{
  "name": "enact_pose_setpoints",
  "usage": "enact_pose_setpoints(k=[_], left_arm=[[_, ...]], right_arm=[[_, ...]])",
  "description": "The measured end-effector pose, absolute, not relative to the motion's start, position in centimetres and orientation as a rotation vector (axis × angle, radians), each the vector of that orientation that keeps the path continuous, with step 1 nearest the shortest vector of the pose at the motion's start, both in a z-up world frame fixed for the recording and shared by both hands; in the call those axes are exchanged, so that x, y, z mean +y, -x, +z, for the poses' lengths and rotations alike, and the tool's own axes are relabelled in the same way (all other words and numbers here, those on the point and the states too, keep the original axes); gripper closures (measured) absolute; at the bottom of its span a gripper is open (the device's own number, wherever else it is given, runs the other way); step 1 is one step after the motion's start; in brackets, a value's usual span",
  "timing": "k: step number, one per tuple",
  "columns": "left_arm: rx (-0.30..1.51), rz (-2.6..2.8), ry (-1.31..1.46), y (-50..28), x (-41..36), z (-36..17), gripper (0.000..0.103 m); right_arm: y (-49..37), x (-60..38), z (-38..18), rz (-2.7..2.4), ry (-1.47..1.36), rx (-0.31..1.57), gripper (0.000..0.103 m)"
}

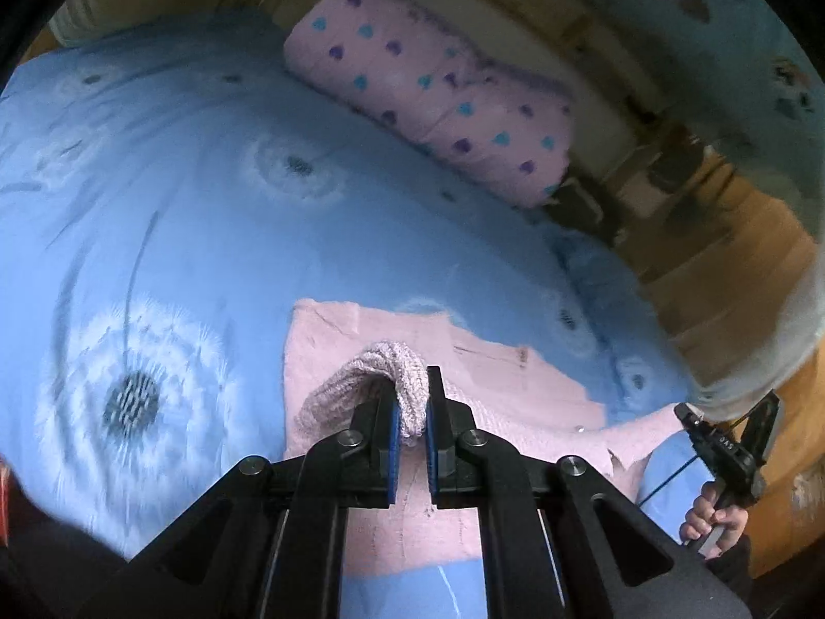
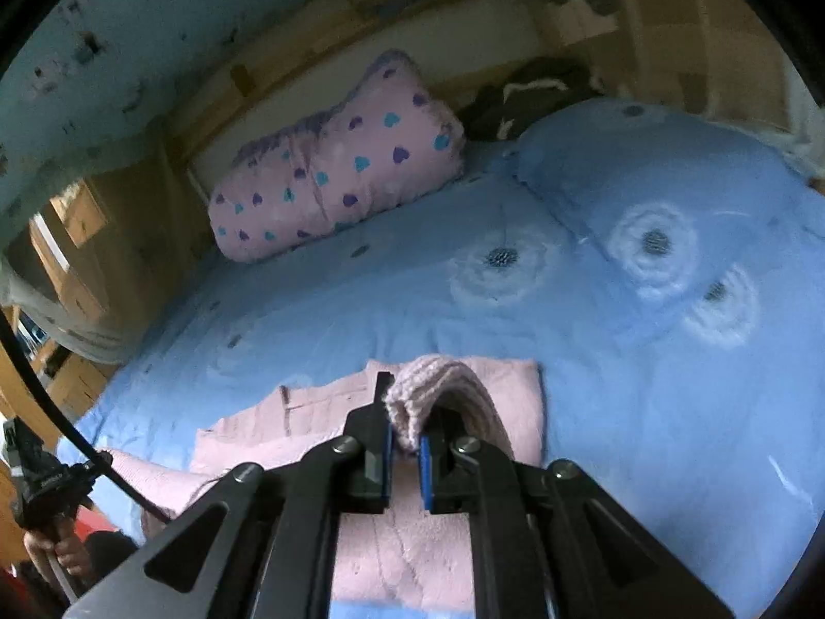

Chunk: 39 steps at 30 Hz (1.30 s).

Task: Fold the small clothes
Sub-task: 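Fold the held hem over the cardigan strip with both tools and release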

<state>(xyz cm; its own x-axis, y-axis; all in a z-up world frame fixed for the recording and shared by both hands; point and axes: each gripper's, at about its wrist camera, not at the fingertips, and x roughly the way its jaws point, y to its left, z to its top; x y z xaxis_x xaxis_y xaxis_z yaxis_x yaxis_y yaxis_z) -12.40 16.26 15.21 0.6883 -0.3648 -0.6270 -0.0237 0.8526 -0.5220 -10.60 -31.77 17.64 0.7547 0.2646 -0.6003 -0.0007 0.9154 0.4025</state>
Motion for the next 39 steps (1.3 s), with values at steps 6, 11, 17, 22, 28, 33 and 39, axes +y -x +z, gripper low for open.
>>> enact_pose_setpoints(k=[6, 11, 17, 22, 28, 33, 39], left_arm=[[0.876, -0.128, 0.475, 5.4, 15.7, 12.2, 0.103], [0.955, -0.096, 0.490, 1.3, 14.9, 8.9, 0.103], [0.992, -0.099, 0.444, -0.8, 13.5, 7.0, 0.103], [0.967, -0.095, 0.551, -2.1, 14.7, 6.2, 0.103], [0.944, -0.038, 0.691, -2.0, 17.1, 6.4, 0.089], [0.917, -0.022, 0.641, -1.5, 17.0, 7.3, 0.087], [0.978, 0.007, 0.369, -1.4, 14.0, 7.4, 0.087]], right_arm=[[3.1, -32.3, 14.8, 0.071, -0.382, 0.759, 0.095], [-0.4, -32.9, 10.9, 0.027, -0.375, 0.856, 0.095], [-2.5, -34.7, 6.9, -0.017, -0.443, 0.965, 0.095], [-4.5, -34.7, 5.7, -0.066, -0.424, 0.993, 0.084], [-3.8, -35.5, 6.5, -0.208, -0.341, 0.928, 0.029], [-3.1, -36.9, 7.0, -0.181, -0.471, 0.896, 0.023], [-3.0, -34.6, 7.2, -0.127, -0.341, 0.923, 0.023]])
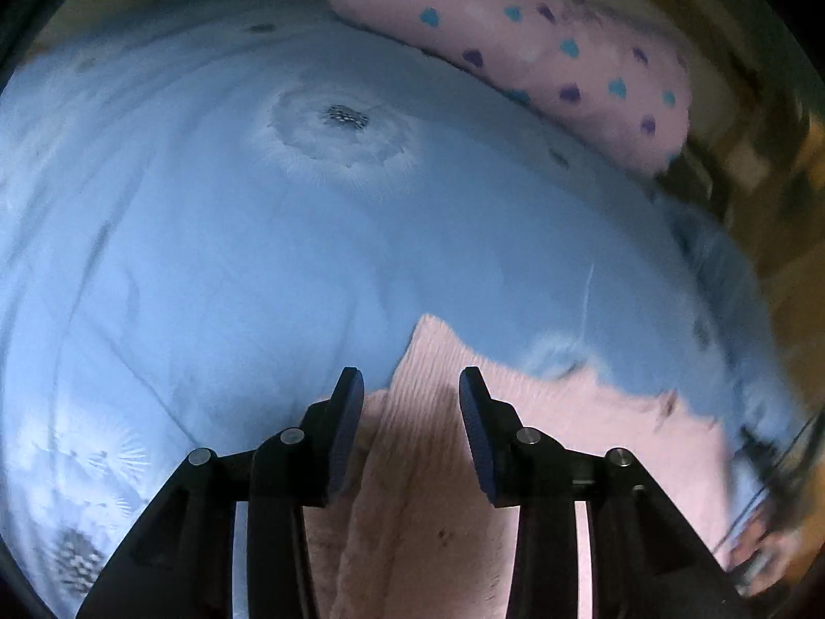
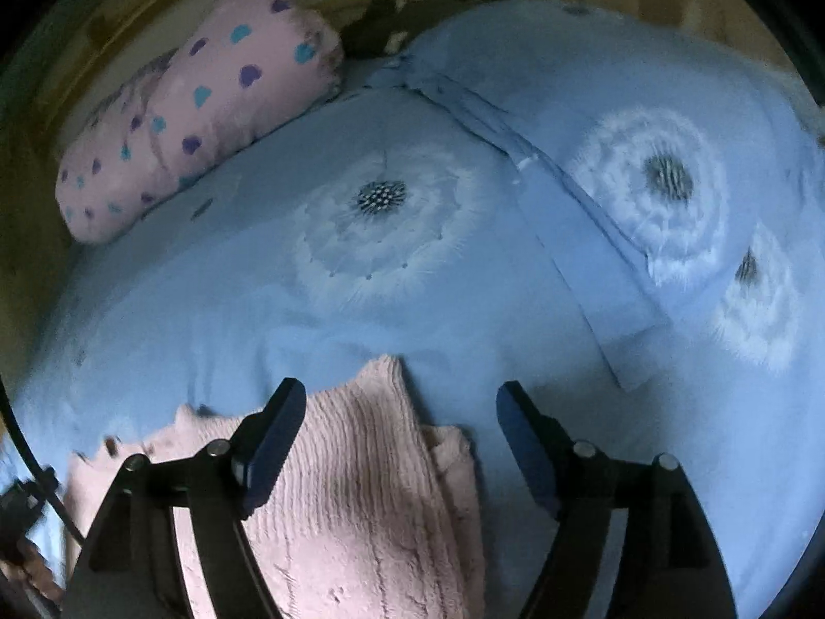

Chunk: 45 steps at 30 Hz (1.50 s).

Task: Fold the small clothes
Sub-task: 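Fold the held hem over the cardigan strip with both tools and release, then grasp the folded cardigan end with the left tool while the right tool grasps beside it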

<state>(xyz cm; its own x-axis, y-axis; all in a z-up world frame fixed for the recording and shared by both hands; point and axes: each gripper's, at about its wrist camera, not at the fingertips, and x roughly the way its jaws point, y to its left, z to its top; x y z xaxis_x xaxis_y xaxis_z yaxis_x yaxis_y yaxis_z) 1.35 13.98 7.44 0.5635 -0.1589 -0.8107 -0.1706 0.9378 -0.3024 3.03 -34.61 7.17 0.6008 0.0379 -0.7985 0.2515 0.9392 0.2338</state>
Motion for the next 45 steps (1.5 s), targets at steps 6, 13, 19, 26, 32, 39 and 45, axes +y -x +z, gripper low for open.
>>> enact_pose_setpoints(k=[6, 13, 19, 26, 32, 39, 45], left_arm=[[0.959, 0.035, 0.157, 0.1, 12.4, 7.9, 0.087], [0.986, 0.078, 0.192, 2.5, 13.0, 7.5, 0.087], [1.048, 0.297, 0.210, 6.8, 15.1, 5.4, 0.087], [0.955, 0.259, 0.522, 13.6, 20.7, 9.1, 0.087], [0.834, -0.102, 0.736, 19.2, 21.8, 12.3, 0.072], [0.965, -0.168, 0.880, 18.8, 17.9, 7.6, 0.067], [1.027, -0.110, 1.021, 17.6, 17.0, 3.4, 0.067]], right_arm=[[-2.6, -32.9, 7.4, -0.112, -0.237, 0.932, 0.023], [-0.3, -31.8, 7.9, -0.116, -0.164, 0.918, 0.023], [2.2, -28.4, 10.0, -0.111, 0.064, 0.826, 0.023], [4.3, -24.2, 13.7, -0.057, 0.122, 0.706, 0.021], [4.2, -19.2, 15.7, 0.096, -0.033, 0.761, 0.014], [7.1, -13.7, 12.2, 0.196, -0.192, 0.839, 0.014], [9.7, -9.1, 8.8, 0.290, -0.062, 0.937, 0.014]])
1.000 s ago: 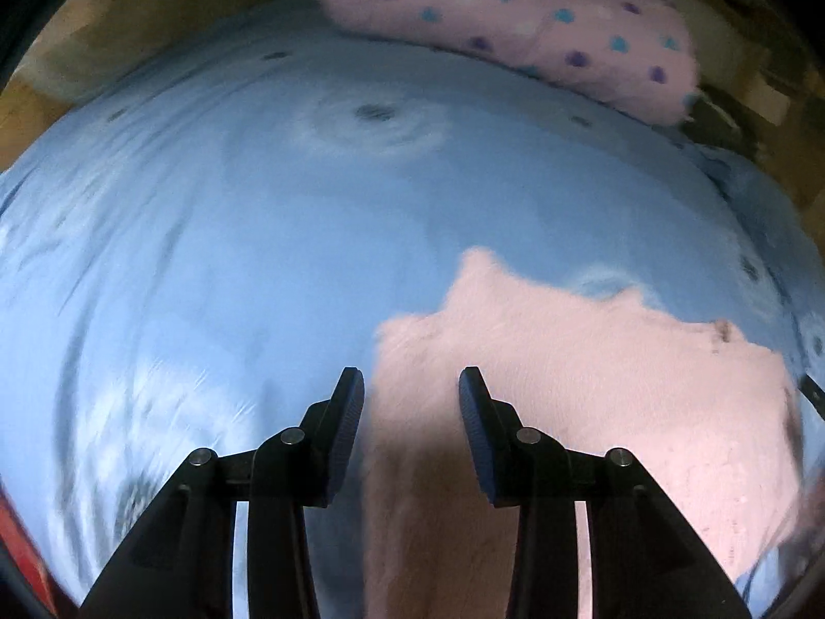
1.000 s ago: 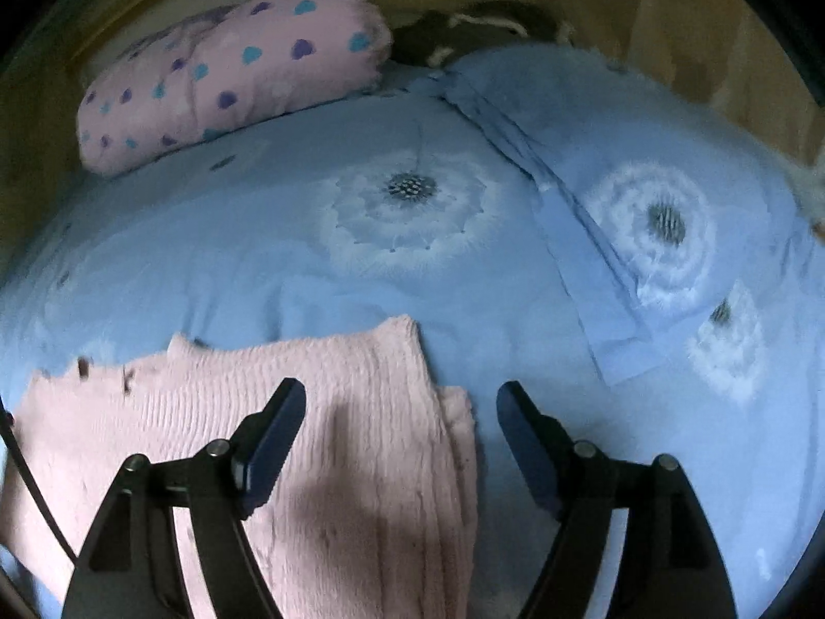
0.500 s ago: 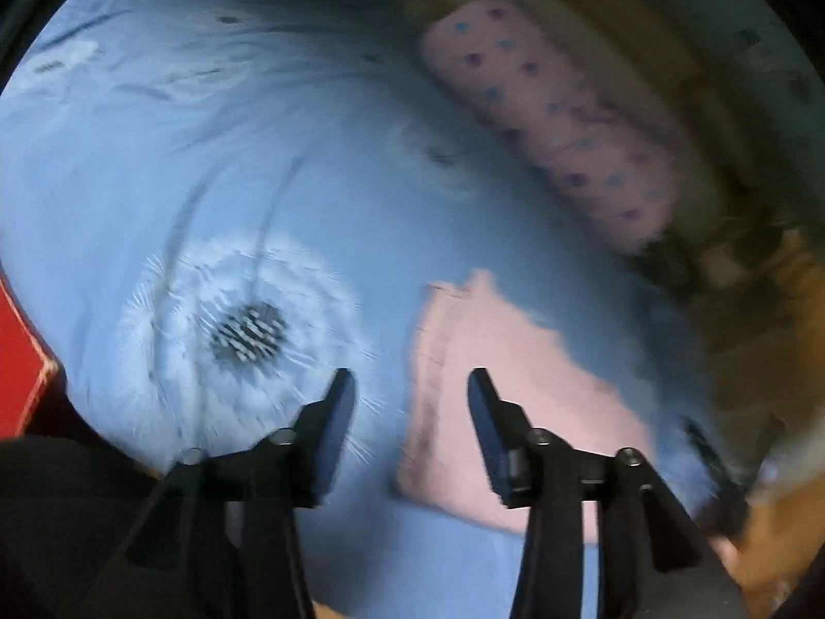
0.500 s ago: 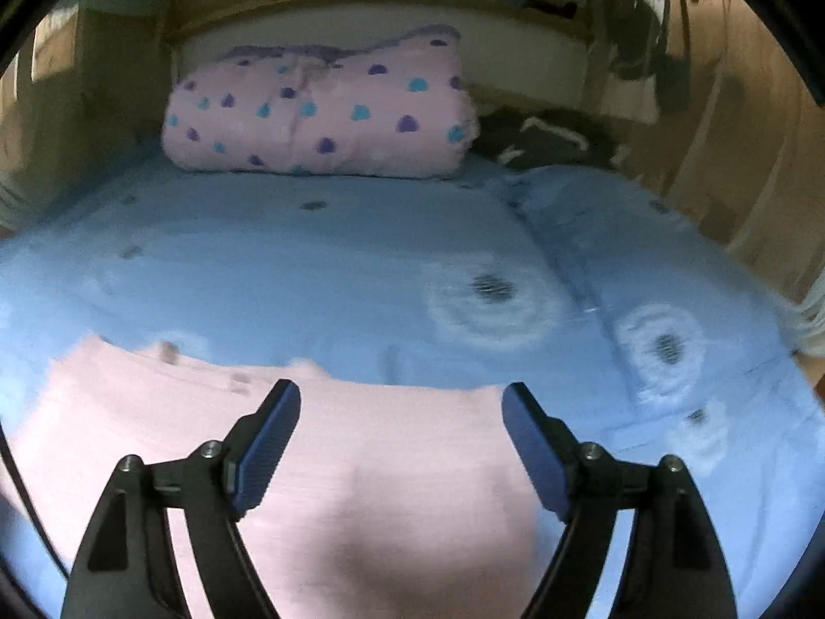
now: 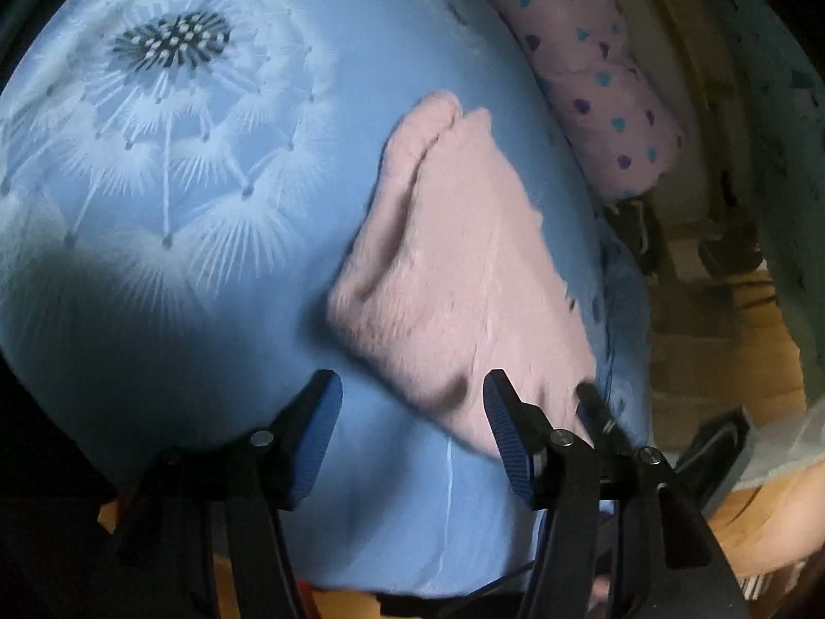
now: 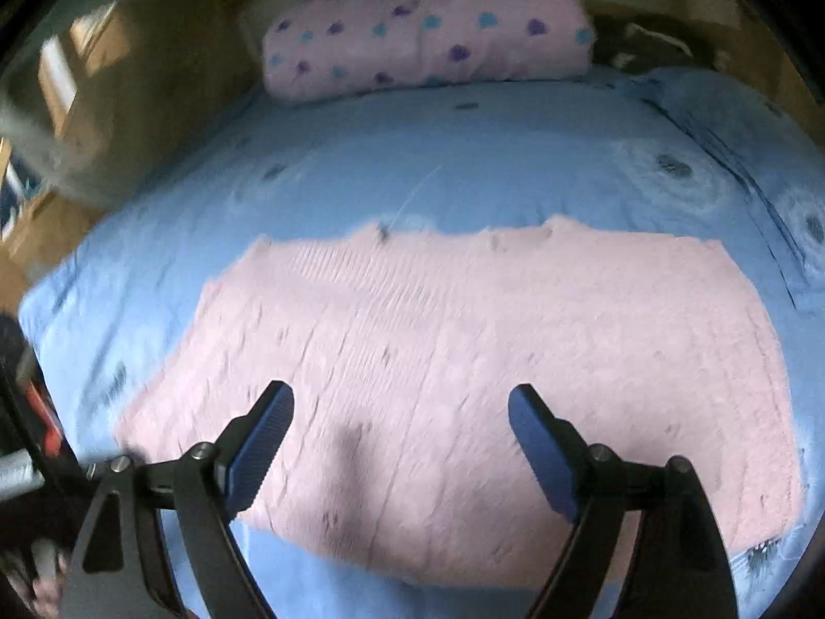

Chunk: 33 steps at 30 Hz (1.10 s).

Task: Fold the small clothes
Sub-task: 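Grasp the folded cardigan end with the left tool while the right tool grasps beside it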

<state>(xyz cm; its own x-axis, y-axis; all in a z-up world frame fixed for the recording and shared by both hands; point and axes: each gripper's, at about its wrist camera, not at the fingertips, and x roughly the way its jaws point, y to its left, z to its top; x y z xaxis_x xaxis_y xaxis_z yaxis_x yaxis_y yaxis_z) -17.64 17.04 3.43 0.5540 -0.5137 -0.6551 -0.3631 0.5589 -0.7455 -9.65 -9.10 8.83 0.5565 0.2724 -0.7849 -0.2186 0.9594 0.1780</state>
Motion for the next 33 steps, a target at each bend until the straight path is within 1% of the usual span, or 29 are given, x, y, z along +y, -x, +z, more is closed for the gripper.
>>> enact_pose_setpoints(k=[3, 4, 5, 6, 8, 9, 12, 14, 16, 19, 24, 27, 30, 31, 33], left_arm=[[0.921, -0.075, 0.993, 17.0, 17.5, 4.3, 0.068], [0.896, -0.046, 1.000, 17.1, 18.0, 4.4, 0.071], [0.869, -0.014, 1.022, 17.1, 18.6, 4.2, 0.077], [0.837, 0.022, 1.062, 17.0, 19.4, 3.8, 0.080], [0.842, 0.046, 1.093, 16.5, 19.8, 3.2, 0.097], [0.860, 0.037, 1.104, 16.2, 19.7, 2.8, 0.100], [0.889, -0.036, 1.141, 15.9, 19.2, 2.7, 0.101], [0.889, -0.045, 1.187, 16.3, 19.6, 2.2, 0.101], [0.840, -0.014, 1.260, 17.8, 20.5, 1.8, 0.101], [0.831, -0.017, 1.267, 18.0, 20.6, 2.1, 0.095], [0.830, -0.015, 1.266, 17.2, 20.7, 1.9, 0.095], [0.813, -0.020, 1.266, 16.8, 20.5, 1.5, 0.095], [0.802, -0.038, 1.272, 16.7, 20.5, 1.5, 0.095], [0.803, -0.045, 1.275, 16.7, 20.4, 1.5, 0.094], [0.809, -0.058, 1.278, 17.6, 20.6, 1.4, 0.091]], right_arm=[[10.5, -7.0, 10.0, 0.306, 0.025, 0.924, 0.015], [10.8, -6.5, 10.6, 0.323, 0.032, 0.911, 0.015], [11.2, -5.7, 11.6, 0.349, 0.037, 0.895, 0.015], [11.3, -5.1, 12.2, 0.367, 0.035, 0.888, 0.015], [10.9, -3.8, 13.2, 0.415, 0.019, 0.901, 0.014], [10.2, -3.1, 13.5, 0.440, 0.008, 0.925, 0.014], [7.0, -0.5, 13.6, 0.484, -0.018, 1.041, 0.014], [4.5, 1.7, 13.1, 0.519, -0.037, 1.153, 0.014], [2.3, 3.9, 12.5, 0.549, -0.035, 1.236, 0.014], [-0.8, 8.4, 10.8, 0.538, 0.052, 1.350, 0.014], [-2.7, 14.3, 6.3, 0.471, 0.212, 1.507, 0.014], [-2.9, 15.8, 3.8, 0.337, 0.313, 1.558, 0.014], [-2.6, 16.8, 3.3, 0.272, 0.365, 1.557, 0.014], [-2.4, 16.9, 3.4, 0.258, 0.371, 1.556, 0.014], [-2.3, 16.8, 3.5, 0.232, 0.362, 1.558, 0.019]])
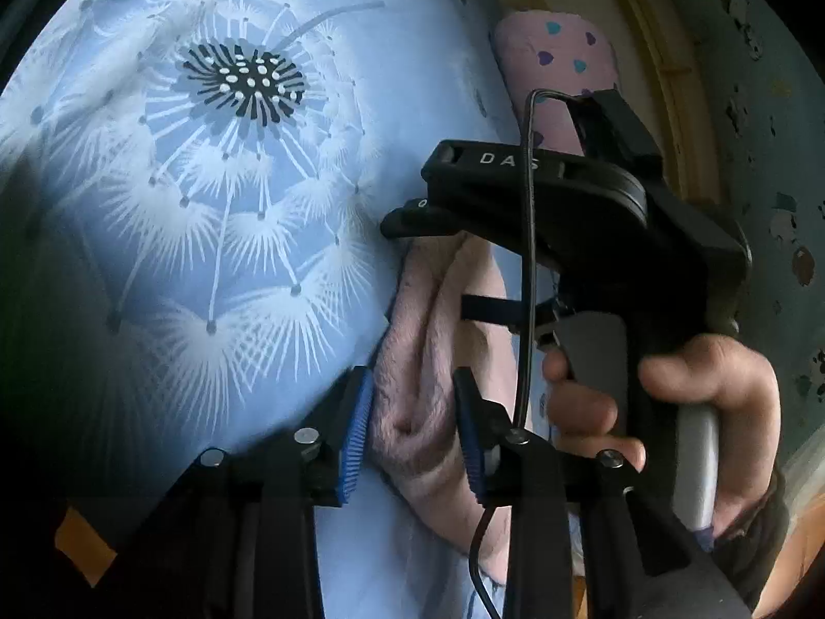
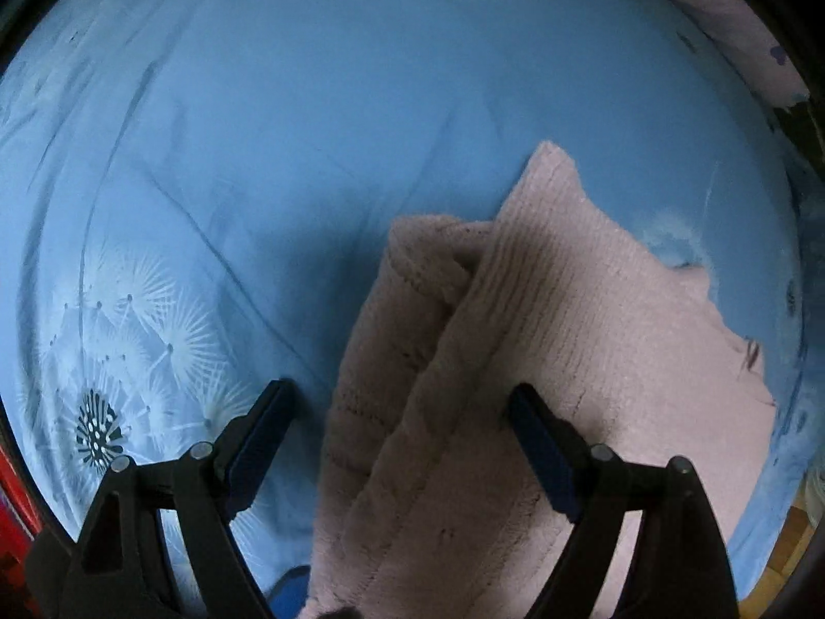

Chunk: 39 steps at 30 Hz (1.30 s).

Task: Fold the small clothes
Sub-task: 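Grasp the folded cardigan end with the left tool while the right tool grasps beside it, then lift the cardigan end with both tools and fold it over the bundle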

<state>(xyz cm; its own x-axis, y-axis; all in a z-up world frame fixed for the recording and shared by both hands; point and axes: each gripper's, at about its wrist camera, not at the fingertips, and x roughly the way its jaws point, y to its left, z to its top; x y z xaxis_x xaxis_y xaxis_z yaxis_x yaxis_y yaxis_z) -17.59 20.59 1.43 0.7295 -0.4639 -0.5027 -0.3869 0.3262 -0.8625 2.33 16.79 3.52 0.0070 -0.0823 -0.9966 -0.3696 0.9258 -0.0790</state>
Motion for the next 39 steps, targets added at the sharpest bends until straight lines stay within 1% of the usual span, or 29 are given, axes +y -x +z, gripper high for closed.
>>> enact_pose_setpoints(k=[1, 2, 3, 4, 5, 7, 10, 12, 14, 15, 16, 17, 23, 27, 33, 39], left_arm=[[0.809, -0.058, 1.275, 17.5, 20.5, 1.6, 0.088], [0.814, -0.058, 1.262, 17.5, 20.2, 1.8, 0.084], [0.815, -0.065, 1.252, 18.3, 19.9, 2.0, 0.082], [0.814, -0.073, 1.242, 18.7, 19.7, 2.2, 0.076], [0.812, -0.082, 1.231, 18.8, 19.5, 2.4, 0.072], [0.815, -0.100, 1.207, 18.7, 19.1, 2.8, 0.069], [0.816, -0.084, 1.201, 18.4, 19.0, 2.6, 0.069], [0.817, -0.070, 1.201, 17.8, 19.2, 2.4, 0.069], [0.803, -0.054, 1.189, 17.5, 19.4, 2.4, 0.072], [0.801, -0.045, 1.175, 17.5, 19.4, 2.4, 0.076], [0.806, -0.032, 1.153, 17.3, 19.3, 2.4, 0.092], [0.833, -0.014, 1.091, 17.0, 19.0, 2.6, 0.101], [0.821, -0.044, 0.936, 16.6, 17.8, 4.3, 0.103], [0.807, -0.079, 0.878, 16.3, 17.3, 5.6, 0.103], [0.749, -0.083, 0.772, 15.9, 16.6, 7.7, 0.103], [0.721, -0.097, 0.765, 16.3, 17.3, 8.4, 0.103]], right_arm=[[-2.3, 16.7, 3.6, 0.217, 0.360, 1.555, 0.027], [-2.5, 16.6, 3.8, 0.195, 0.359, 1.549, 0.042], [-2.5, 16.3, 4.0, 0.182, 0.356, 1.545, 0.053], [-2.6, 16.0, 4.3, 0.173, 0.350, 1.540, 0.075], [-2.8, 15.3, 4.7, 0.182, 0.320, 1.539, 0.081], [-3.1, 14.4, 5.1, 0.228, 0.251, 1.558, 0.084], [-3.3, 12.4, 6.2, 0.293, 0.140, 1.559, 0.085], [-3.1, 11.8, 7.0, 0.321, 0.114, 1.553, 0.085], [-2.8, 11.4, 7.7, 0.342, 0.105, 1.547, 0.085], [-2.7, 11.3, 7.9, 0.348, 0.101, 1.544, 0.085], [-2.4, 11.2, 8.2, 0.356, 0.096, 1.541, 0.085], [-2.3, 11.3, 8.5, 0.363, 0.092, 1.539, 0.085], [-0.8, 9.9, 10.2, 0.420, 0.075, 1.498, 0.085], [-1.3, 7.9, 10.5, 0.458, 0.057, 1.466, 0.085], [-1.9, 8.3, 11.0, 0.502, 0.025, 1.424, 0.085], [-2.0, 9.6, 11.1, 0.525, 0.003, 1.419, 0.085]])
